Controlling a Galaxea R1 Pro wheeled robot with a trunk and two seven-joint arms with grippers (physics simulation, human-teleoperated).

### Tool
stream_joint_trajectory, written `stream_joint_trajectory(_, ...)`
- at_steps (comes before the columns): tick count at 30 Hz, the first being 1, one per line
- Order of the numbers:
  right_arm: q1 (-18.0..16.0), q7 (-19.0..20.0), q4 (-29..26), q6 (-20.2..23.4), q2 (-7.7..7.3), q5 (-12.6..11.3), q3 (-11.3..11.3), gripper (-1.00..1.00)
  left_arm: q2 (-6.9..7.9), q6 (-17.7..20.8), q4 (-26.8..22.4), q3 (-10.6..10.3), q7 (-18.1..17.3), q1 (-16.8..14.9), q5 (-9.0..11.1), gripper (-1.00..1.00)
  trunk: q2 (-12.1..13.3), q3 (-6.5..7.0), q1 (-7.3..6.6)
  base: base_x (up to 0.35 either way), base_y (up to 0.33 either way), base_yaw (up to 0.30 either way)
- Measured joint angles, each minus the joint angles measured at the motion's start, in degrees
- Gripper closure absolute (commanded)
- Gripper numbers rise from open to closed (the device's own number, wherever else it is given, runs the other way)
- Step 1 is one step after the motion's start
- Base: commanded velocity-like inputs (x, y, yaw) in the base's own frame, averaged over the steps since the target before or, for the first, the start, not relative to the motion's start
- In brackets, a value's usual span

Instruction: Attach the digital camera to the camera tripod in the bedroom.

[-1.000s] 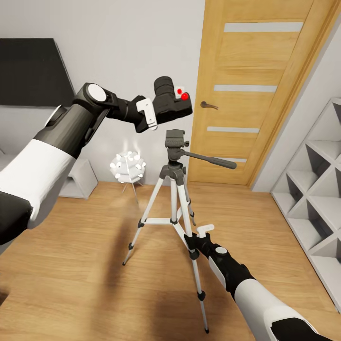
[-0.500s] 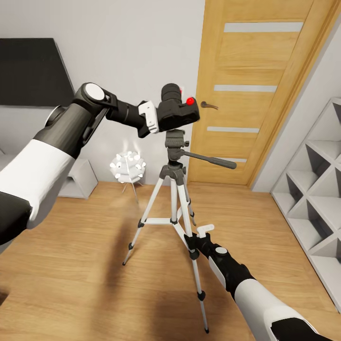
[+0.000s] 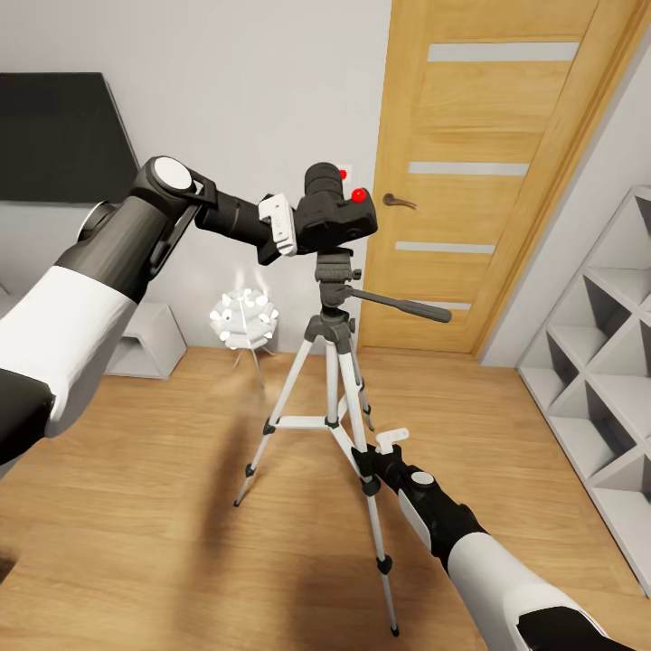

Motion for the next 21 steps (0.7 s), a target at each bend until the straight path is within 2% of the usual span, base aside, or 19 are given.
stream_joint_trajectory(4,0.00,0.00,0.00,0.00,0.00,0.00,0.00,1.00,0.01,1.17,-0.21,0.00,0.02,0.00,0.22,1.00,0.00,0.00,0.00,0.000,0.000,0.000)
stream_joint_trajectory(13,0.00,-0.02,-0.01,0.00,0.00,-0.03,0.06,1.00,0.11,7.55,-0.43,-0.07,0.41,0.00,1.54,1.00,0.00,0.00,0.00,0.000,0.000,0.000)
stream_joint_trajectory(21,0.00,-0.02,-0.01,0.00,0.00,-0.04,0.07,1.00,0.54,8.33,-0.38,-0.19,0.15,0.00,1.69,1.00,0.00,0.00,0.00,0.000,0.000,0.000)
